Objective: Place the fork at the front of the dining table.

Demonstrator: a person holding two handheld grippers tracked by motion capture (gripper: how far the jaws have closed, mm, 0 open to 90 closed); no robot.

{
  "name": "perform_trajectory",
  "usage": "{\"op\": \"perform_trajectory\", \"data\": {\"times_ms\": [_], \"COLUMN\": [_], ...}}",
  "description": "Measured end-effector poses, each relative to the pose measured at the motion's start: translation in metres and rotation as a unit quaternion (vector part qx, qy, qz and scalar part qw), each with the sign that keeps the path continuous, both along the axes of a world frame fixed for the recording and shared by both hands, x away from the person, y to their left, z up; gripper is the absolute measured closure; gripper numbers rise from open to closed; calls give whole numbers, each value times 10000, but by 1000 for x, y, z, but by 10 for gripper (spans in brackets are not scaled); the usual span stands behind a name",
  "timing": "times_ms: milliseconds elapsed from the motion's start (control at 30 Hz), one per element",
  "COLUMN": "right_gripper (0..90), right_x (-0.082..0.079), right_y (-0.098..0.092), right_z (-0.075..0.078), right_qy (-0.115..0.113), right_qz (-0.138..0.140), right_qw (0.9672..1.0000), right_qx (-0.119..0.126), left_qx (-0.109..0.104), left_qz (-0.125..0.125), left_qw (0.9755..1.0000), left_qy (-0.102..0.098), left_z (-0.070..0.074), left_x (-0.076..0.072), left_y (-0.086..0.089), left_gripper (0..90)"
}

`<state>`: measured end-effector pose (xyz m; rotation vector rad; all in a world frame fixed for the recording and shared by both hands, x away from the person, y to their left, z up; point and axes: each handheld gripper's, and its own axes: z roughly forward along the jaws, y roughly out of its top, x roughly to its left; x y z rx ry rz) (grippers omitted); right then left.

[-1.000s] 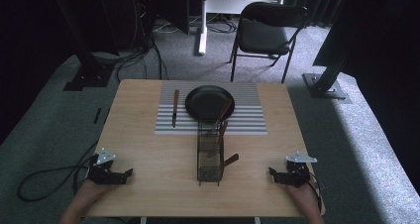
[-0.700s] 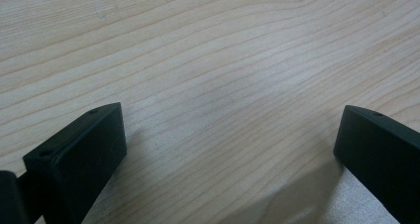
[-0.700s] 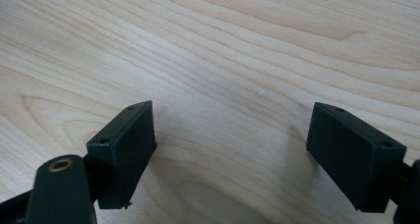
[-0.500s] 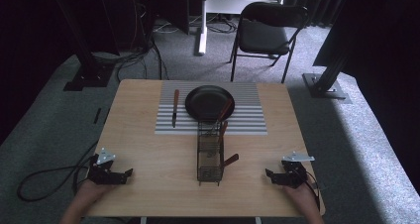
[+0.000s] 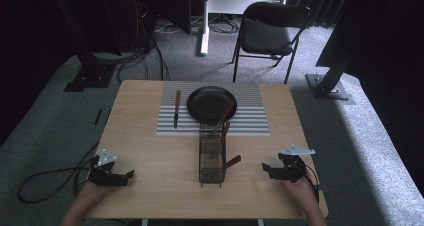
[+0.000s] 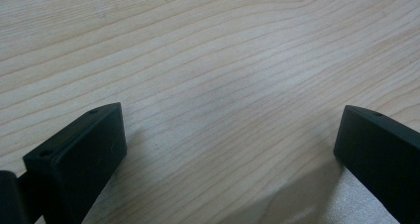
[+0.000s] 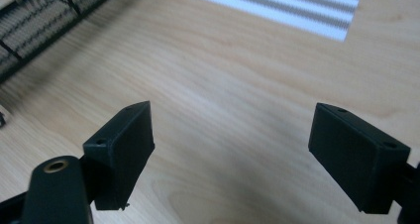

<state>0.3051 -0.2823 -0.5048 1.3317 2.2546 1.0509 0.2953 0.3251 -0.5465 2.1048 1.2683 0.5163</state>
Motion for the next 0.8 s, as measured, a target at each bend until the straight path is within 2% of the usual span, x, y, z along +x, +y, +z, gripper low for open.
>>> {"op": "perform_trajectory", "data": {"times_ms": [400,800], "right_gripper": [171,172], "right_x": [19,48], "right_y": [14,22], "right_z": [27,48], "right_qy": [-210,-385], "right_qz": [197,221], "right_qw": [9996,9988], "right_qx": [36,225], "left_qx": [-2,-4], "left_qz": [1,4], "left_qw": [10000,10000], "left_qy": [-1,0], "left_z": [0,0], "left_x": [0,0], "left_y": [0,0], "left_gripper": [0,0]}}
